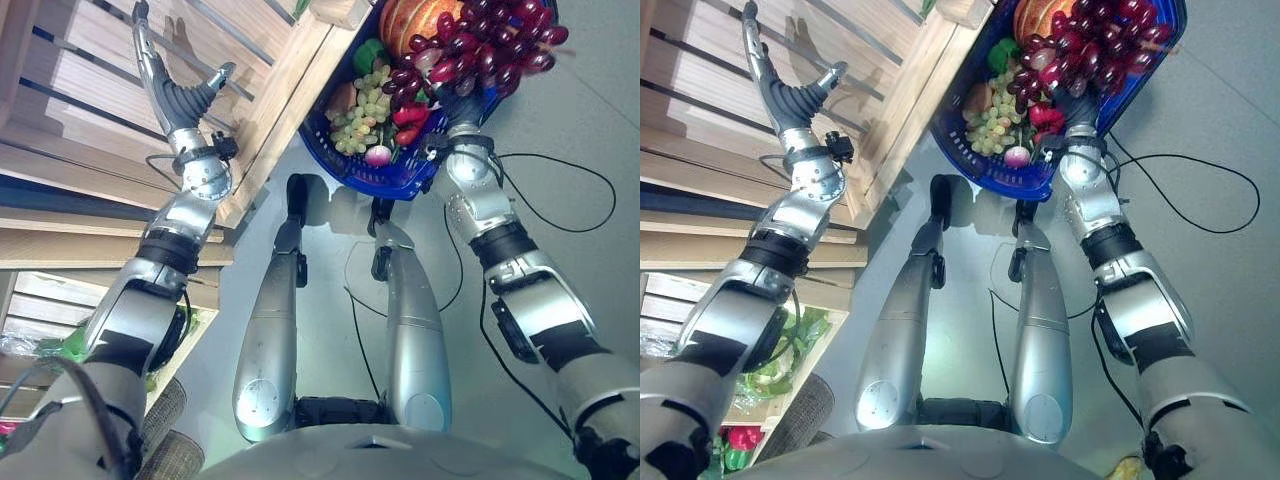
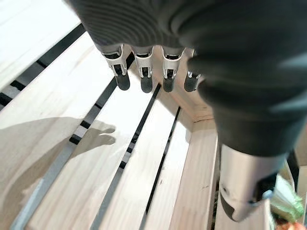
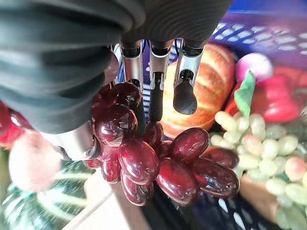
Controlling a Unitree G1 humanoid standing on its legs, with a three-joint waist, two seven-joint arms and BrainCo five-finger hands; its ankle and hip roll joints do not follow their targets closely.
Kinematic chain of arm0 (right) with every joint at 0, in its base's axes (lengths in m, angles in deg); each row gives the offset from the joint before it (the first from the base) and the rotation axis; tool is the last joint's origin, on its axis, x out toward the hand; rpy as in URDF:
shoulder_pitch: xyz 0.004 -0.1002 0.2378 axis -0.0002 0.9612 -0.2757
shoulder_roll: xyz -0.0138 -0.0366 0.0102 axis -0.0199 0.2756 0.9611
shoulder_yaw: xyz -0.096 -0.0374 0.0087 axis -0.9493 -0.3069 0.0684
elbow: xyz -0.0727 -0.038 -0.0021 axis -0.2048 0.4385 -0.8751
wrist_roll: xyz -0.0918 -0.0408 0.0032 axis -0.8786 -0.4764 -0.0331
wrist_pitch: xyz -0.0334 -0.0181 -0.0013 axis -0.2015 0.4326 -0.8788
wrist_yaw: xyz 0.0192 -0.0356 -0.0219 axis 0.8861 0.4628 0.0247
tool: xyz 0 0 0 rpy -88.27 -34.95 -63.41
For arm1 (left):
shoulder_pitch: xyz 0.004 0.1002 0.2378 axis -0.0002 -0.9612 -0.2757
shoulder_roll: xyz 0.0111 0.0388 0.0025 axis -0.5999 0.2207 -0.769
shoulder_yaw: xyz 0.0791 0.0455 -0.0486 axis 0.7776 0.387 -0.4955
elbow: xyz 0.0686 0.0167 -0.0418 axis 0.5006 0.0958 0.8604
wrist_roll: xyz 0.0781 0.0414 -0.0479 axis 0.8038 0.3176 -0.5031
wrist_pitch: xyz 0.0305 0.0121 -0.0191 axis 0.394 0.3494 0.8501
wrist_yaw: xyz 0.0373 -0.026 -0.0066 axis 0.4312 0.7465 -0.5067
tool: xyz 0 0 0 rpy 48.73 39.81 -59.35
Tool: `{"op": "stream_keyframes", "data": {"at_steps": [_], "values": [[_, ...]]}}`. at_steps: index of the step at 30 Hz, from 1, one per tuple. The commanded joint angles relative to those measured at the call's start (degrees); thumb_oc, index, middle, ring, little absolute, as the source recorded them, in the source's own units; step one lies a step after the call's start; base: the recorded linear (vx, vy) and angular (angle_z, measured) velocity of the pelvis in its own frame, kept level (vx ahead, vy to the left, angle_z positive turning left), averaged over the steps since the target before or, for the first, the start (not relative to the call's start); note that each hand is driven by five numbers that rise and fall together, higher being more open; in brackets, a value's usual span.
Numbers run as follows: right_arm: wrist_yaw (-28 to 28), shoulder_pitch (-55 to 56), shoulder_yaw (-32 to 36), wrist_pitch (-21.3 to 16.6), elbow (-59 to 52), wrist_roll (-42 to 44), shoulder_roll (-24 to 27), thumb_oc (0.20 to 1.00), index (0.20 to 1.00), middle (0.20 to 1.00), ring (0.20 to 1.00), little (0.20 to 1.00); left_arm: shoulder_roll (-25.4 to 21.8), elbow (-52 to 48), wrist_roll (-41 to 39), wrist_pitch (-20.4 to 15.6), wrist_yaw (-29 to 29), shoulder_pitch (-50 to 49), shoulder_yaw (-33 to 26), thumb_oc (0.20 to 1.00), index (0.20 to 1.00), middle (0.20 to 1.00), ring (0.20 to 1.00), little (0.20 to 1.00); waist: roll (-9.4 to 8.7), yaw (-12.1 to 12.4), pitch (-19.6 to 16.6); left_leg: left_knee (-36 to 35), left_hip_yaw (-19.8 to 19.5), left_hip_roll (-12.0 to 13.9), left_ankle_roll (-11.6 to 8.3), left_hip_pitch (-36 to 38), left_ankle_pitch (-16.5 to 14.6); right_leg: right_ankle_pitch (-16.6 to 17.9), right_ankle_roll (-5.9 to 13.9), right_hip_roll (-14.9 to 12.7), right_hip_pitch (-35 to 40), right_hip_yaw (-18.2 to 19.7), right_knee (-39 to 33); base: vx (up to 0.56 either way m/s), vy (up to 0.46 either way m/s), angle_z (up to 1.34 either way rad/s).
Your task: Pick up fruits and vegetables into the basket
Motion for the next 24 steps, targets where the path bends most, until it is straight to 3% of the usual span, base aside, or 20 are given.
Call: {"op": "stream_keyframes", "data": {"at_steps": [1,6,12,13,14,16,24], "values": [[1.6,-3.7,-1.9,1.5,1.8,1.5,3.5,0.2,0.2,0.2,0.2,0.2,-0.7,1.8,-1.7,-1.4,1.4,0.9,0.1,1.0,1.0,1.0,1.0,1.0,3.46,-0.4,-2.6,6.4,0.7,0.0,0.53,-2.7,-3.5,2.9,4.63,-1.5,2.6,-0.9,-2.9,0.0,0.0,0.0],[7.1,-10.4,-4.8,9.5,15.8,-0.6,3.5,0.2,0.2,0.2,0.2,0.2,-0.4,6.9,-3.0,-0.6,5.5,3.9,2.0,1.0,1.0,1.0,1.0,1.0,4.06,0.5,-2.6,6.8,0.2,-0.1,0.67,-3.4,-3.5,2.6,4.35,-1.6,1.8,-1.3,-2.3,0.0,0.0,0.0],[10.5,-14.2,-7.2,16.7,23.4,-3.1,3.1,0.2,0.2,0.2,0.2,0.2,0.6,10.1,-2.4,-0.4,7.3,5.6,3.2,1.0,1.0,1.0,1.0,1.0,4.39,1.3,-2.6,7.2,-0.3,-0.4,0.83,-4.3,-3.5,2.6,4.08,-1.5,0.9,-1.6,-1.7,0.0,0.0,0.0],[11.0,-14.5,-7.5,17.9,24.1,-4.0,3.2,0.445,0.445,0.445,0.445,0.445,0.7,10.3,-2.7,-0.5,7.4,5.7,3.4,1.0,1.0,1.0,1.0,1.0,4.43,1.3,-2.6,7.2,-0.4,-0.4,0.86,-4.4,-3.5,2.5,4.04,-1.5,0.8,-1.6,-1.5,0.0,0.0,0.0],[10.7,-14.6,-8.0,19.3,24.8,-5.1,3.1,0.784,0.784,0.784,0.784,0.784,0.7,10.6,-3.0,-0.5,7.4,6.0,3.4,1.0,1.0,1.0,1.0,1.0,4.46,1.4,-2.6,7.3,-0.5,-0.4,0.95,-4.5,-3.5,2.4,4.0,-1.5,0.6,-1.6,-1.3,0.0,0.0,0.0],[10.8,-14.7,-8.4,20.3,25.5,-6.8,3.2,1.0,1.0,1.0,1.0,1.0,0.7,10.6,-3.5,-0.7,7.6,5.9,3.3,1.0,1.0,1.0,1.0,1.0,4.55,1.4,-2.6,7.4,-0.5,-0.4,1.02,-4.6,-3.6,2.3,3.93,-1.3,0.4,-1.5,-1.0,0.0,0.0,0.0],[10.6,-14.8,-8.0,22.0,26.3,-7.1,3.0,1.0,1.0,1.0,1.0,1.0,0.9,11.1,-3.1,-0.9,7.4,6.2,2.8,1.0,1.0,1.0,1.0,1.0,4.63,1.4,-2.6,7.9,-0.8,-0.6,1.11,-5.3,-3.8,2.2,3.85,-1.0,-0.4,-1.2,-0.5,0.0,0.0,0.0]]}}
